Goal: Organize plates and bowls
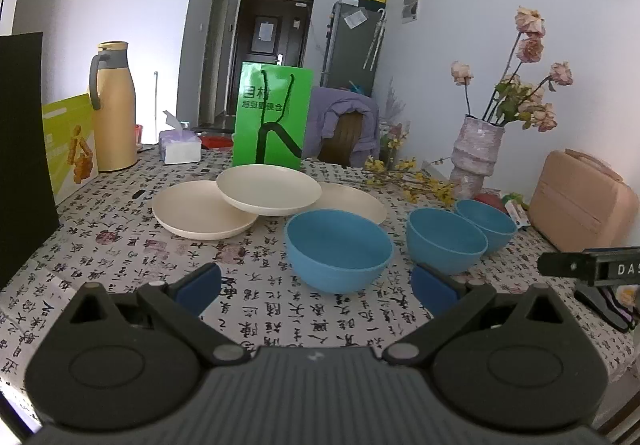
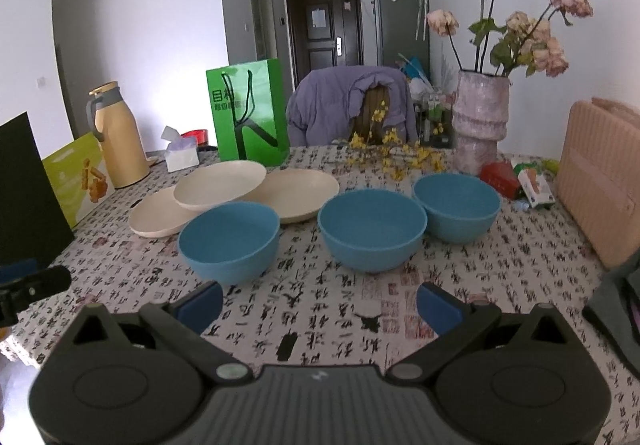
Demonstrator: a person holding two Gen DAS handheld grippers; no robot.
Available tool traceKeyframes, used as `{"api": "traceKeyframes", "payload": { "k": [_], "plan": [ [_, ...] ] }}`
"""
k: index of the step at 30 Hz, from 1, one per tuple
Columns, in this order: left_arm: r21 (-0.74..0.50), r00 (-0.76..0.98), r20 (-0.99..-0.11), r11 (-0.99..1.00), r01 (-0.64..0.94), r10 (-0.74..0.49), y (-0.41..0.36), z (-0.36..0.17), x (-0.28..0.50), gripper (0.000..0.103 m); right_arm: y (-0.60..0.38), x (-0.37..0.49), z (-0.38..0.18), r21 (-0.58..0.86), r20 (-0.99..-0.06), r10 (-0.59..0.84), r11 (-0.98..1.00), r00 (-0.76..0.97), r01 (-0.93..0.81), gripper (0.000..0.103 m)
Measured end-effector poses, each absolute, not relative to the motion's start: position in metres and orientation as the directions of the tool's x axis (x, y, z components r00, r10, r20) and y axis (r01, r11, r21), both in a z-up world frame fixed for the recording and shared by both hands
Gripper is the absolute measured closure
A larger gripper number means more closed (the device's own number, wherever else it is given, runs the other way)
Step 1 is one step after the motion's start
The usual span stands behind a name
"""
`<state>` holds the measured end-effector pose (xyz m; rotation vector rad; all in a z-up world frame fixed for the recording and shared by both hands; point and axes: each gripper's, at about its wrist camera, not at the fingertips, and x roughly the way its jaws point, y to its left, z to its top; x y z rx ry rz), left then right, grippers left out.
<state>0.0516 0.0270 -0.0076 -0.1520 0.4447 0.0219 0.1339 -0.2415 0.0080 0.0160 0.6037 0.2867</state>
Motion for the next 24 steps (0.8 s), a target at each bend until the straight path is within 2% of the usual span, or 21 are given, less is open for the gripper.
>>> {"api": "traceKeyframes", "payload": {
  "k": [15,19,24],
  "plan": [
    [-0.163,0.89,-0.456,0.981,-0.107,0.021,0.051,-0.015,0.087,0.0,-0.224,0.176,0.003,0.1,-0.568,0.288,0.954,0.771,-0.283,0.0],
    [-0.212,0.882,-0.471,0.971,-0.109,-0.003,0.063,-0.014,0.096,0.0,-0.218,0.187,0.005,0.088,-0.549,0.291,0.952,0.783,-0.293,0.0],
    [-0.204,0.885,-0.464,0.967,-0.154,0.043,0.074,-0.008,0.103,0.0,-0.209,0.199,0.009,0.071,-0.516,0.3,0.948,0.803,-0.309,0.0]
  ]
}}
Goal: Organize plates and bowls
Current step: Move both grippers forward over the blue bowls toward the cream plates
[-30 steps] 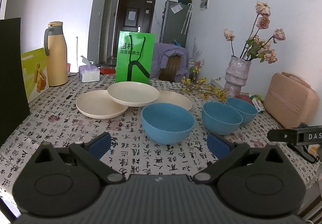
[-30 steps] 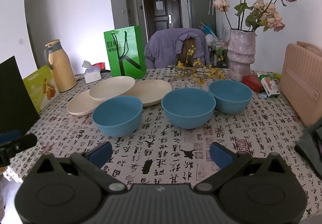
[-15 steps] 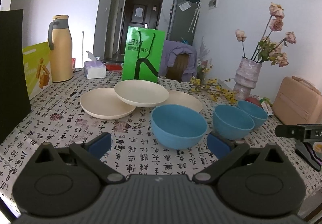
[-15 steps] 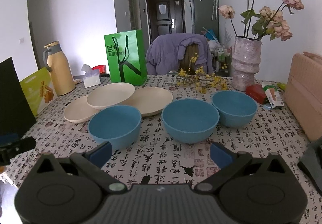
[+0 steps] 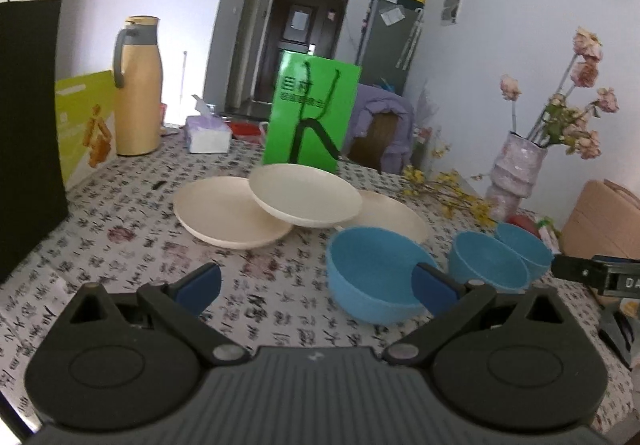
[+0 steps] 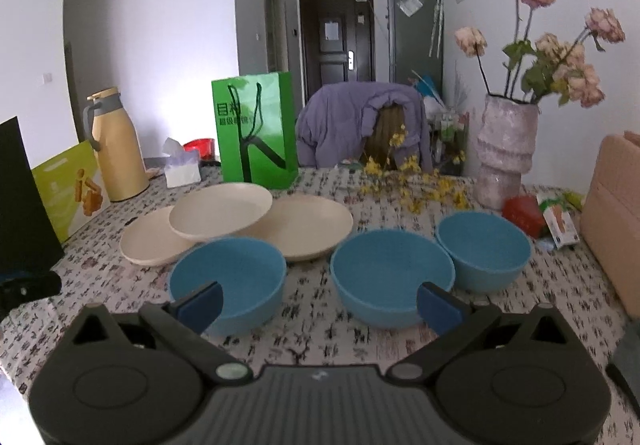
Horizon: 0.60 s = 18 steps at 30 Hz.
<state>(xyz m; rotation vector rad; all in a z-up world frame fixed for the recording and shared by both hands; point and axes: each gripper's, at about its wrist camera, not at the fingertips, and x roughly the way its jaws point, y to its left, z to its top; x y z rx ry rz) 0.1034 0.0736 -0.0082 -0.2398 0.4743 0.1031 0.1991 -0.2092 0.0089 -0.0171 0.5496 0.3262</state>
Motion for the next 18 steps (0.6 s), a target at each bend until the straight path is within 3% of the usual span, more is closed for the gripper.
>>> {"api": "traceKeyframes", "payload": {
  "k": [18],
  "plan": [
    [-0.212,0.874,-0.467,0.942,-0.26,0.136,0.099,0.003,0.128,0.0,-0.189,0.239,0.011,0.116,-0.459,0.398,0.913,0.794,-0.391,0.0]
  ]
}}
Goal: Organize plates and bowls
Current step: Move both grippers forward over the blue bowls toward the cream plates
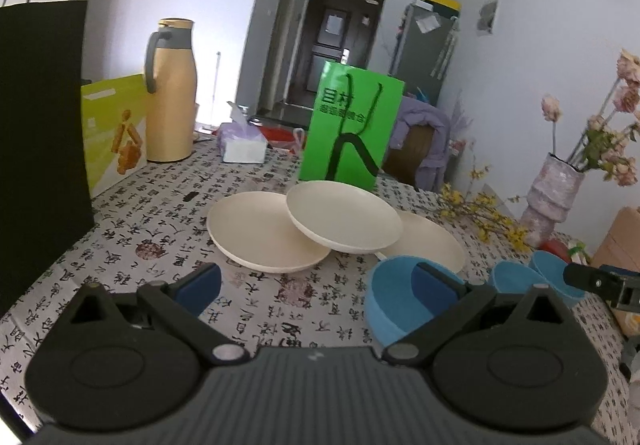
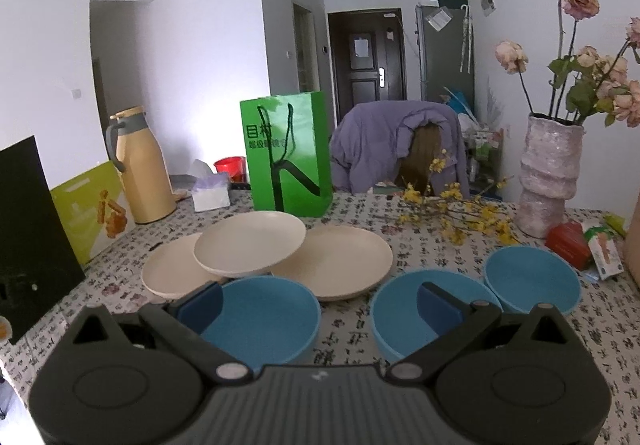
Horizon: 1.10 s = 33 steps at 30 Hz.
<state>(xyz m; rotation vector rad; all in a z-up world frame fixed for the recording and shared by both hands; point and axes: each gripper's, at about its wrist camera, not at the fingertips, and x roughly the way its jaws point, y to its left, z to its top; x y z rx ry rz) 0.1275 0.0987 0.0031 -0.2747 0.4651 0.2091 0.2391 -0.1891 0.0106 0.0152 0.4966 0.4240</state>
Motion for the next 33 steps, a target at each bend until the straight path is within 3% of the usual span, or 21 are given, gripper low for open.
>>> {"api": "traceKeyframes", "payload": {
  "k": [17,33],
  "plan": [
    [-0.256,0.877,-0.45,0.917,-0.305,0.166,0.113,0.004,0.134,0.0,-0.168,0.262,0.004,0.119,-0.479,0.418,0.902,0.771,-0.416,0.0],
    [-0.167,0.886,-0.391,0.927,-0.336,0.25,0.106,0.013,0.15,0.0,-0.16,0.293,0.006,0.139,-0.473,0.405,0.911,0.782,-0.388,0.0]
  ]
}}
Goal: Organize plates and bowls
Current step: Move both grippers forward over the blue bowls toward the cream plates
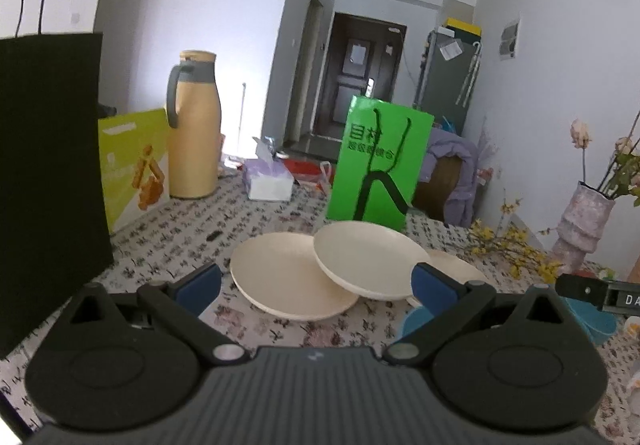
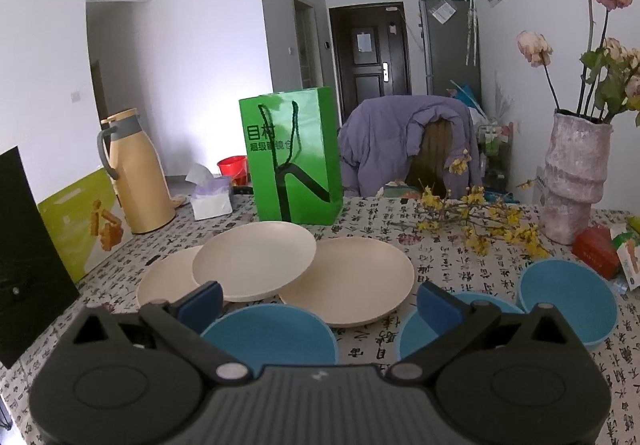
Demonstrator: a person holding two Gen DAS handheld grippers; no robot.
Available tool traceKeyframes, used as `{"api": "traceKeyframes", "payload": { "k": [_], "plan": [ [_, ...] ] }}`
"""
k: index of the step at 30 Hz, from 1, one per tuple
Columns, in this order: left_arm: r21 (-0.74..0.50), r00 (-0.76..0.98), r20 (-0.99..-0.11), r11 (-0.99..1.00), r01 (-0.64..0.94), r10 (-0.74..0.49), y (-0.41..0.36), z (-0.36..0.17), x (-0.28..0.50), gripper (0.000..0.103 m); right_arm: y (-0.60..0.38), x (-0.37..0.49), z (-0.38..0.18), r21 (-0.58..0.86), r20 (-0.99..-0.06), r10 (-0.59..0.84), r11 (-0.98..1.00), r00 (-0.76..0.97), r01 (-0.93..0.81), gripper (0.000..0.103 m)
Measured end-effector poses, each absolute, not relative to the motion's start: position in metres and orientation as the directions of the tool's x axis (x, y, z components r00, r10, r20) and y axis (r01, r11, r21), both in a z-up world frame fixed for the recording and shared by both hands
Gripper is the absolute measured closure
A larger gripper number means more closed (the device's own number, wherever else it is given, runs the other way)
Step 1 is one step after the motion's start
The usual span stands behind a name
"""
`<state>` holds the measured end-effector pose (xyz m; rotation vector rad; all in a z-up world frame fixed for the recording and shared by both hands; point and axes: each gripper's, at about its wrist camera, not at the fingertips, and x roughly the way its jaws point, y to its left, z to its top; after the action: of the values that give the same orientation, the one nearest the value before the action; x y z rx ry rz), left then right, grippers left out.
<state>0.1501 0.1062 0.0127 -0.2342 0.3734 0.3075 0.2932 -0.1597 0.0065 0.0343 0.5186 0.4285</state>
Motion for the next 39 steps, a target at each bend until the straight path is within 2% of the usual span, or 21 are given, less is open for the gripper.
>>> {"api": "traceKeyframes", "payload": {
  "k": [20,39],
  "plan": [
    [-0.154,0.891,-0.342,0.917,-0.368,0.3,0.113,0.024,0.188,0.0,-0.14,0.334,0.001,0.075,-0.501,0.334,0.936,0.798,-0.345,0.0],
    [-0.215,0.886,-0.376,0.904,-0.37,0.273,0.133,0.021,0.251,0.0,-0.123,0.39,0.004,0.118,-0.503,0.333,0.94,0.797,-0.319,0.0]
  ]
}}
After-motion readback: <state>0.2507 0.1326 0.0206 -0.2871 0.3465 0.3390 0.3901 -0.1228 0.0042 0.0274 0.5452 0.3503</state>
